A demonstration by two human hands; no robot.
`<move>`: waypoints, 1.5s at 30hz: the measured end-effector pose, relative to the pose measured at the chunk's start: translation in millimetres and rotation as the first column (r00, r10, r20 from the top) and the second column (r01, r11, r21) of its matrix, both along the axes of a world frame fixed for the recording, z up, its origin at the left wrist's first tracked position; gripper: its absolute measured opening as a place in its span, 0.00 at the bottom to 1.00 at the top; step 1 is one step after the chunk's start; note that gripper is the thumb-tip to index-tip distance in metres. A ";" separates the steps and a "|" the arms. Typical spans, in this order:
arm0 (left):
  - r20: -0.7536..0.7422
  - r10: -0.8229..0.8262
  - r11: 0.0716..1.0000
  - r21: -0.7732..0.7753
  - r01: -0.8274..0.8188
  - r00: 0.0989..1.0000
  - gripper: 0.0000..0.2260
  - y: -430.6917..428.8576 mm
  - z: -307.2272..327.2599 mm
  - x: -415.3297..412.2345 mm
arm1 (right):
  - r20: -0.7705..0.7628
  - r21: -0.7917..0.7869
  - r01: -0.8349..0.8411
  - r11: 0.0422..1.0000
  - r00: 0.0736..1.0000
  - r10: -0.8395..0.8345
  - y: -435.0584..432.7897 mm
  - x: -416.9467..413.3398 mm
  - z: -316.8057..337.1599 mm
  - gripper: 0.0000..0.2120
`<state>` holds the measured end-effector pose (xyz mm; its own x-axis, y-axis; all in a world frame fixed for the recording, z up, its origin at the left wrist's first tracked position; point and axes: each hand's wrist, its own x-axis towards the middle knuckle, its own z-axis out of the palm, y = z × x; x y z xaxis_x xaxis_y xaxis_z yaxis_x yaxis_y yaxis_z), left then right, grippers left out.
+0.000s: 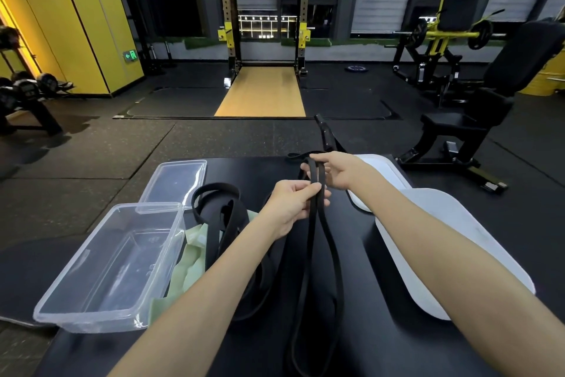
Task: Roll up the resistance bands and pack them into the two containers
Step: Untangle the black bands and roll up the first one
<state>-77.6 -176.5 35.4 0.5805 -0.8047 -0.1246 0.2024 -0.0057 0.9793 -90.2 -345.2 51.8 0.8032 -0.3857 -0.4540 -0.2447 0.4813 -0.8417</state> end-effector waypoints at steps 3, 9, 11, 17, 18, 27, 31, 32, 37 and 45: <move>0.008 -0.009 0.999 0.041 0.009 1.000 0.09 -2.3 -1.3 -5.9 | -0.082 0.073 -0.026 0.997 0.996 0.032 3.7 -1.6 6.5 0.14; -0.010 -0.100 0.992 0.082 0.100 0.995 0.12 0.5 -2.0 -15.5 | -0.094 0.102 -0.060 0.993 0.993 0.069 13.1 -5.8 12.5 0.09; -0.020 -0.183 0.980 0.075 0.184 0.983 0.13 4.8 -2.7 -18.9 | -0.009 0.108 0.003 0.994 1.000 -0.002 15.4 -5.2 14.2 0.10; -0.039 -0.178 0.984 0.007 0.178 0.983 0.11 12.3 -6.7 -19.1 | 0.154 0.075 0.089 0.993 0.983 -0.100 19.2 -13.0 7.7 0.13; -0.054 -0.156 0.988 -0.010 0.156 0.986 0.10 11.8 -5.1 -17.2 | 0.132 0.050 0.040 0.998 0.990 -0.047 20.3 -18.6 6.6 0.13; -0.084 -0.074 0.997 -0.005 0.074 0.994 0.11 9.9 3.0 -10.6 | 0.108 -0.226 -0.139 0.964 0.980 0.167 30.5 -54.7 5.4 0.09; -0.134 -0.072 0.997 0.020 0.076 0.988 0.14 9.6 4.3 -12.2 | 0.134 -0.373 -0.003 0.928 0.989 0.057 35.6 -53.3 7.9 0.05; -0.149 -0.071 0.997 0.027 0.076 0.986 0.14 9.6 5.5 -11.7 | 0.142 -0.397 0.019 0.918 0.989 0.041 36.7 -53.1 7.4 0.04; -0.134 -0.063 0.995 0.070 0.073 0.989 0.14 6.8 7.3 -11.0 | 0.112 -0.501 0.061 0.864 0.994 -0.005 44.7 -51.6 -2.2 0.10; -0.058 0.026 0.998 0.050 -0.023 0.998 0.11 -1.1 -1.0 -12.3 | -0.021 -0.511 -0.020 0.859 1.000 0.011 50.4 -56.0 3.3 0.10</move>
